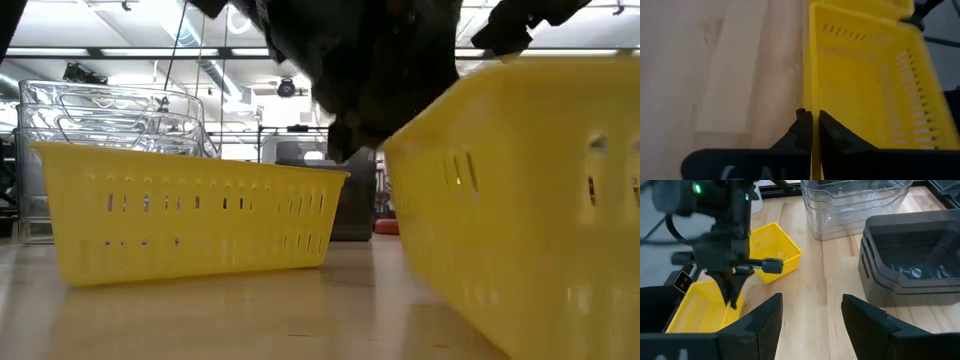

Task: Stack baskets by color
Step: Stack the bottom left yellow bin on top of the top yellow bin

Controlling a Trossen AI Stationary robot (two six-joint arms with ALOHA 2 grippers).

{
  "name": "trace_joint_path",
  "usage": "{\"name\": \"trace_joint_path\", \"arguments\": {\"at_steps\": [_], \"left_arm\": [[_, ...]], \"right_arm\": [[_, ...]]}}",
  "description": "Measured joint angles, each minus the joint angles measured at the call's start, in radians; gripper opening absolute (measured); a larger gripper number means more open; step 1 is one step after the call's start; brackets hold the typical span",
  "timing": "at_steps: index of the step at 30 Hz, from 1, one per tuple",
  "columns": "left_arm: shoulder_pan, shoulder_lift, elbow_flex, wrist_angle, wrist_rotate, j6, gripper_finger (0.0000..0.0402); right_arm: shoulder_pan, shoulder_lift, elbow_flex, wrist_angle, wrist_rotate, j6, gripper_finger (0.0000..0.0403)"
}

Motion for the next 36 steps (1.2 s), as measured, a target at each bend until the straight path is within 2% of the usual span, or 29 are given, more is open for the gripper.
{"name": "trace_joint_path", "arguments": {"at_steps": [5, 11, 17, 21, 27, 33, 36], "left_arm": [[0.017, -0.068, 0.001, 0.0, -0.01, 0.005, 0.0014], [0.033, -0.188, 0.0, -0.107, -0.052, 0.026, 0.0014], [0.03, -0.327, 0.001, -0.339, -0.159, -0.001, 0.0014], [0.014, -0.386, 0.001, -0.527, -0.23, -0.086, 0.0014], [-0.051, -0.395, -0.002, -0.773, -0.291, -0.256, 0.0014], [-0.116, -0.395, -0.018, -0.892, -0.418, -0.426, 0.0014], [-0.14, -0.389, -0.019, -0.937, -0.44, -0.505, 0.0014]], "right_arm": [[0.0, -0.003, 0.0, 0.0, 0.002, -0.02, 0.0208], [0.008, -0.077, 0.0, 0.004, 0.071, -0.063, 0.0208], [0.008, -0.12, -0.001, 0.001, 0.082, -0.081, 0.0208], [0.014, -0.12, -0.054, 0.054, 0.082, -0.105, 0.0208], [0.014, -0.119, -0.118, 0.131, 0.082, -0.103, 0.0208], [0.014, -0.12, -0.118, 0.165, 0.079, -0.098, 0.0208], [0.014, -0.12, -0.118, 0.165, 0.078, -0.096, 0.0208]]}}
